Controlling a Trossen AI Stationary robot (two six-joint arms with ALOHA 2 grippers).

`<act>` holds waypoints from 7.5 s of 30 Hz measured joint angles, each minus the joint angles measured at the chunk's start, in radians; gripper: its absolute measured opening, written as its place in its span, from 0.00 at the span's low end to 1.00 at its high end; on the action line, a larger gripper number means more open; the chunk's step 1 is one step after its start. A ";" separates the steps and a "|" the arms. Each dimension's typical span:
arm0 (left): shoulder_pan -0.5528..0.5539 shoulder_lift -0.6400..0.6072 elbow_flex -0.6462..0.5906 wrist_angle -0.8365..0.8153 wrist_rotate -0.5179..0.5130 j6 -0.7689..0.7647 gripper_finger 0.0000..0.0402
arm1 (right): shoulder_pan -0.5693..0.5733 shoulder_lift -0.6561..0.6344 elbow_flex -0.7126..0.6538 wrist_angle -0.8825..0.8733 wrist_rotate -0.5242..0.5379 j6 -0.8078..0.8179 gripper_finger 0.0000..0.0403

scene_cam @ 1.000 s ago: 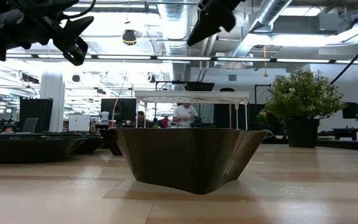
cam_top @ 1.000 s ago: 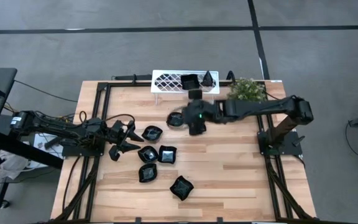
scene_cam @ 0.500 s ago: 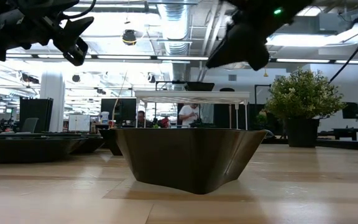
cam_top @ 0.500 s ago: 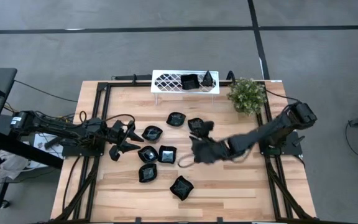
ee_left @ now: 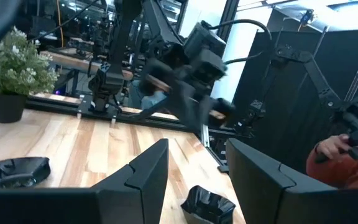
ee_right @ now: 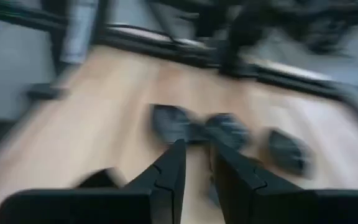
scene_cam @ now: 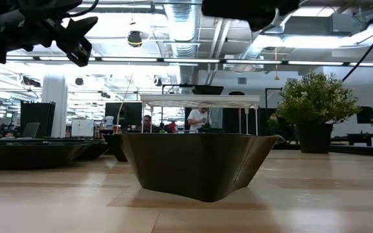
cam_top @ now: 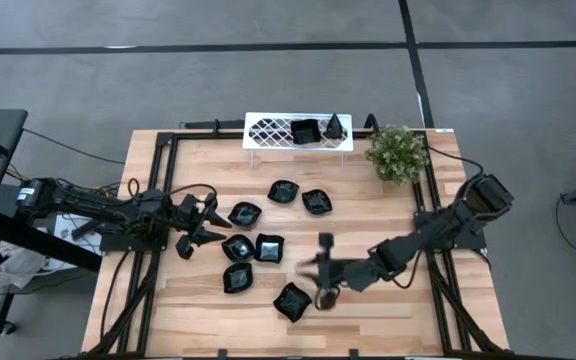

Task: Pick & Place Mini shaped plates
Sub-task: Stack the bottom distorted square plate on top of the distorted square plates on the shelf, then stack the distorted square plate on top of the distorted square plates on the shelf

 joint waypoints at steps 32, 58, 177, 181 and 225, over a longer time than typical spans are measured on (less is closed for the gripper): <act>0.000 -0.001 0.000 0.031 0.000 0.001 0.41 | 0.060 0.195 0.183 -0.336 0.021 0.418 0.34; 0.000 -0.001 0.000 0.046 0.000 -0.007 0.41 | -0.007 0.245 0.183 -0.390 -0.131 0.510 0.53; 0.000 -0.001 0.000 0.068 0.000 -0.006 0.41 | -1.050 -0.077 0.249 -0.513 -0.288 0.582 0.05; 0.000 -0.001 0.000 0.068 0.000 -0.006 0.41 | -1.052 -0.077 0.249 -0.513 -0.287 0.576 0.14; 0.000 -0.001 0.000 0.065 0.000 0.057 0.41 | -0.091 0.337 0.260 0.031 0.198 -0.393 0.17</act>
